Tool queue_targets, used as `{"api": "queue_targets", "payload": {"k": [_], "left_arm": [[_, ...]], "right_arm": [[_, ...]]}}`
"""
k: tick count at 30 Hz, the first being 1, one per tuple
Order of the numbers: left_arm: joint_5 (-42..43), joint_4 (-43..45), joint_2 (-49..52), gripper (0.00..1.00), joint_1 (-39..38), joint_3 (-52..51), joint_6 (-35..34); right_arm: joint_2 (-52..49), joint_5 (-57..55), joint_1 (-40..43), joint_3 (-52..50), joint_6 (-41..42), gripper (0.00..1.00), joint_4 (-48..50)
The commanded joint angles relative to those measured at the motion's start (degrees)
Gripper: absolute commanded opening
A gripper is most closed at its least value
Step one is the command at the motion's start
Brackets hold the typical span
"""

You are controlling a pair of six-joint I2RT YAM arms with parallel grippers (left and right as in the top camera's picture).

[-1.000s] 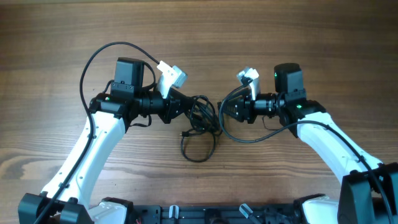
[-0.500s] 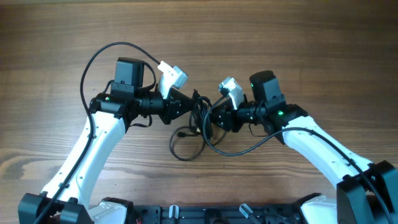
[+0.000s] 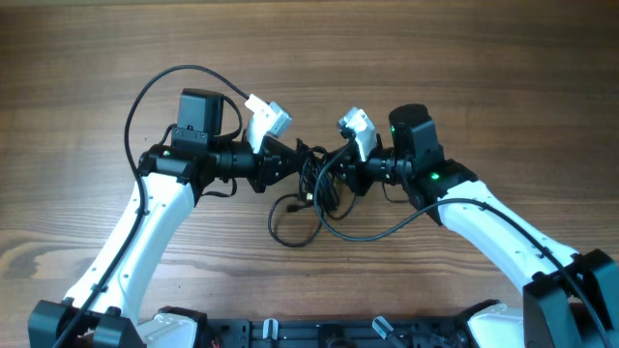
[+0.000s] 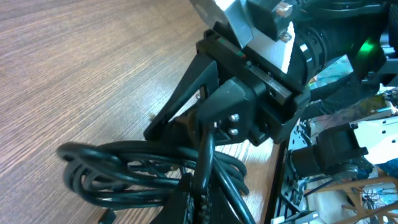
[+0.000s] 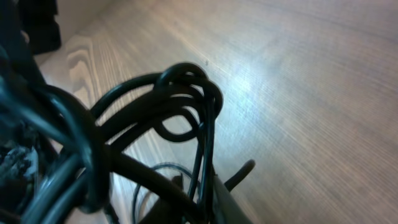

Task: Untangle cables

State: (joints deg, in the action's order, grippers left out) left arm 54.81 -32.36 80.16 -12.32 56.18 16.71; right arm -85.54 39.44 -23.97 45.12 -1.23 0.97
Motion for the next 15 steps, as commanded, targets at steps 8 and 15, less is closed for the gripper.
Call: {"api": "queue_targets", "payload": {"k": [8,15], "left_arm": [[-0.7,-1.3,0.2,0.04,0.2,0.0,1.1],[-5.2,-1.4,0.2,0.04,0.2,0.0,0.8]], "right_arm": [[18.9,-19.6,1.1,3.7,-4.2,0.04,1.6],[25.9,-4.2,1.1,3.7,0.8,0.04,-7.0]]}}
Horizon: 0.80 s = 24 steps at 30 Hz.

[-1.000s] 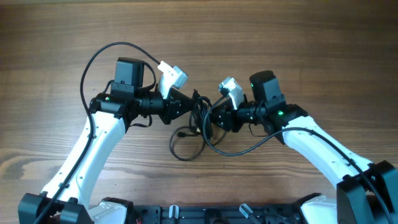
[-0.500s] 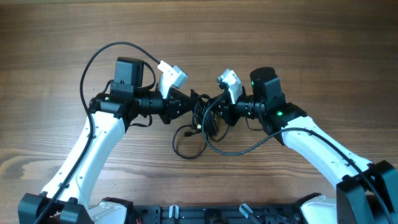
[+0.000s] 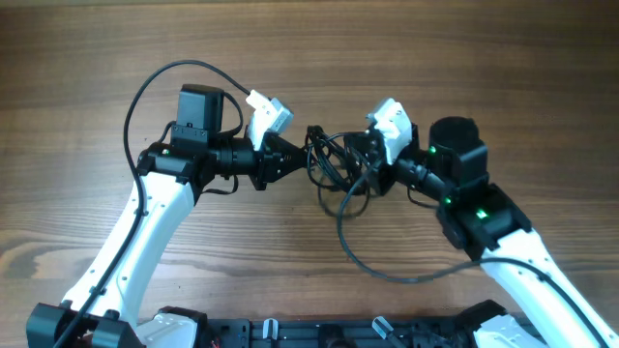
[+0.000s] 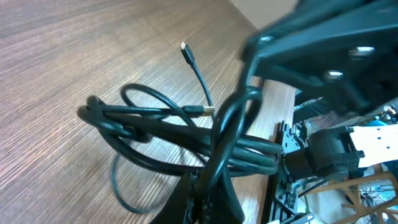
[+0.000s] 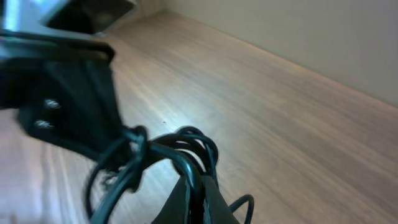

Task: Untangle cables

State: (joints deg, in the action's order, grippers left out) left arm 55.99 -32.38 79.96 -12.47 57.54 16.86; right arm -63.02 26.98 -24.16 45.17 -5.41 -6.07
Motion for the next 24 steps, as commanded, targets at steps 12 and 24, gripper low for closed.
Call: {"api": "queue_targets", "payload": {"k": [12,24], "left_arm": [[-21.0,-0.5,0.5,0.04,0.4,-1.3,-6.7],[-21.0,-0.5,0.5,0.04,0.4,-1.3,-6.6]], "right_arm": [[4.5,-6.5,1.3,3.7,18.8,0.04,28.7],[6.1,-1.6,3.3,3.7,26.9,0.04,43.5]]}}
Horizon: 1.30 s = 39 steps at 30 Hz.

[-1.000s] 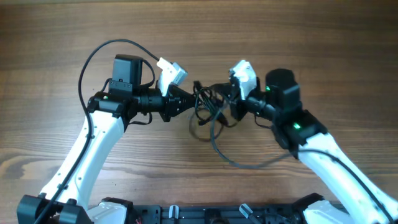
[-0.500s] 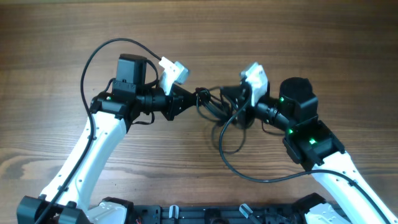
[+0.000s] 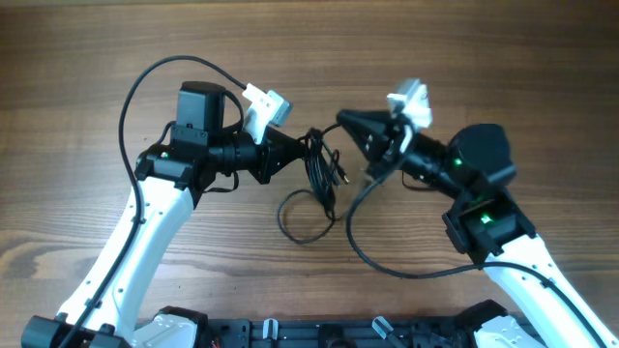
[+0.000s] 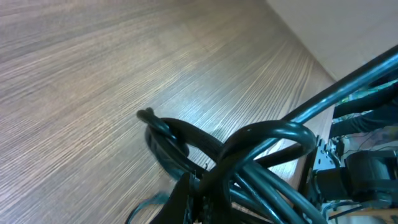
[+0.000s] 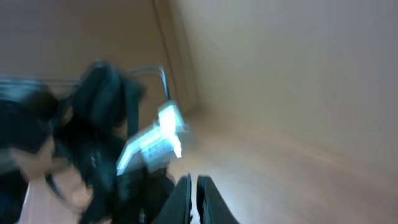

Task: Untangle cables

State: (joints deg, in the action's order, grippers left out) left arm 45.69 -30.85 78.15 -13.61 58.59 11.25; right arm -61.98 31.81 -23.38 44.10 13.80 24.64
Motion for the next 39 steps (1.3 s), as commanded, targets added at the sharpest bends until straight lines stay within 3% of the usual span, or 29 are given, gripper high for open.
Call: {"api": "queue_targets", "payload": {"k": [1,3,9,12,17,25,31,39], "left_arm": [[-10.7,-2.0,2.3,0.04,1.5,-2.4,-1.0],[-10.7,-2.0,2.3,0.04,1.5,-2.4,-1.0],[-10.7,-2.0,2.3,0.04,1.5,-2.4,-1.0],[-10.7,-2.0,2.3,0.04,1.5,-2.4,-1.0],[-10.2,-3.1,2.3,0.04,1.5,-2.4,2.0],[0.3,-5.9,2.3,0.04,1.5,-2.4,11.3],[3.8,-6.9,2.3,0.04,1.5,-2.4,14.1],[3.8,-7.0,2.3,0.04,1.5,-2.4,14.1]], "right_arm": [[5.2,-6.4,2.4,4.8,7.6,0.04,15.5],[5.1,-6.4,2.4,4.8,7.5,0.04,11.8],[1.6,-6.6,2.4,4.7,-1.7,0.04,-21.7],[-2.0,-6.6,2.4,4.7,-5.8,0.04,-30.1],[-6.4,-3.9,2.4,4.7,-4.3,0.05,-31.6],[-15.9,7.8,2.2,4.7,12.8,0.13,-31.6],[-22.9,10.1,-0.2,4.7,13.3,0.15,-31.3],[-24.5,10.2,-2.6,4.7,10.2,0.25,-30.9]]}}
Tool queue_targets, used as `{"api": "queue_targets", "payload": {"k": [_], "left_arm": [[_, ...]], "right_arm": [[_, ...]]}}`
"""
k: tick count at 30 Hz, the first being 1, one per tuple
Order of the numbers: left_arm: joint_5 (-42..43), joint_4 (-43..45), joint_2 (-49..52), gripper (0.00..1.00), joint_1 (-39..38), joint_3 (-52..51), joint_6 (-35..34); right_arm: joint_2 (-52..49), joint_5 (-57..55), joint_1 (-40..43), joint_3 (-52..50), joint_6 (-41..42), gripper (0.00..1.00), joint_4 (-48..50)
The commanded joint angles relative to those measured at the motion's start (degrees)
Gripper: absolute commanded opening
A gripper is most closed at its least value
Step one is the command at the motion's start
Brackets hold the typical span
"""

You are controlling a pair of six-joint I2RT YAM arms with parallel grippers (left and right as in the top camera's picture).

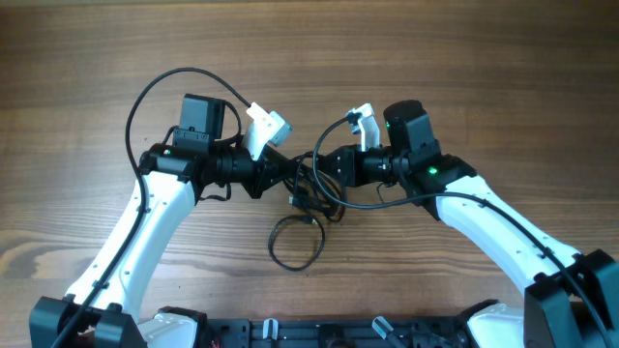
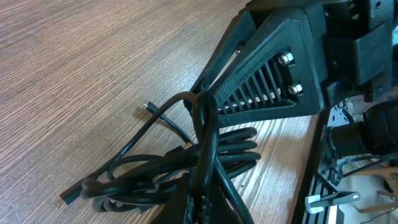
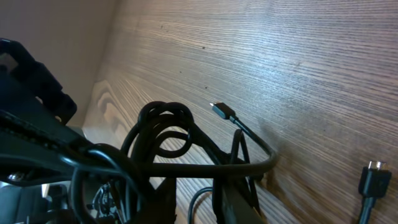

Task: Untangle cables

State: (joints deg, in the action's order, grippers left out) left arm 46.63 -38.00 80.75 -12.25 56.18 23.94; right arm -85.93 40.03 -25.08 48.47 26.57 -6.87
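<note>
A knot of black cables hangs between my two grippers at the table's middle, and one loop trails toward the front. My left gripper is shut on a strand of the cable knot, which runs up between its fingers, with the left gripper at the frame's bottom. My right gripper faces it from the right, nearly touching. In its own view the right gripper stands open, with coils and a strand across its fingers. A thin plug end sticks out.
A thicker black connector lies on the wood at the right. The wooden table stretches around both arms. The left arm's own black lead arcs behind it. The right gripper's ribbed body fills the left wrist view's upper right.
My right gripper was raised off to the right, shut and apart from the cables. Now it is back at the knot, open, facing the left gripper. The left still holds its strand.
Both grippers were close together, shut on the knot. Then they stood apart with the cables stretched between them. Then the right gripper was off the cables and the knot hung from the left alone. Now the right is open at the knot again.
</note>
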Motion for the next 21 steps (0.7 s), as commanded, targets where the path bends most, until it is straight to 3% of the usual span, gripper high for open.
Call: {"api": "queue_targets", "payload": {"k": [1,7,15,17,19,21], "left_arm": [[2.8,0.1,-0.3,0.04,0.1,0.0,1.4],[2.9,0.0,-0.3,0.04,0.1,0.0,1.4],[2.8,0.0,-0.3,0.04,0.1,0.0,1.4],[2.8,0.0,-0.3,0.04,0.1,0.0,1.4],[2.8,0.0,-0.3,0.04,0.1,0.0,1.4],[2.8,0.0,-0.3,0.04,0.1,0.0,1.4]], "right_arm": [[-0.5,2.0,-0.9,0.4,-3.2,0.25,1.1],[-0.5,11.3,-0.9,0.4,-2.3,0.27,4.5],[-0.5,11.5,-2.0,0.4,-2.0,0.25,2.9],[-0.5,11.6,-2.0,0.4,-2.0,0.17,3.0],[-0.5,14.1,-2.0,0.4,-2.3,0.16,3.2],[-0.5,17.4,-2.0,0.4,-2.5,0.22,3.3]]}}
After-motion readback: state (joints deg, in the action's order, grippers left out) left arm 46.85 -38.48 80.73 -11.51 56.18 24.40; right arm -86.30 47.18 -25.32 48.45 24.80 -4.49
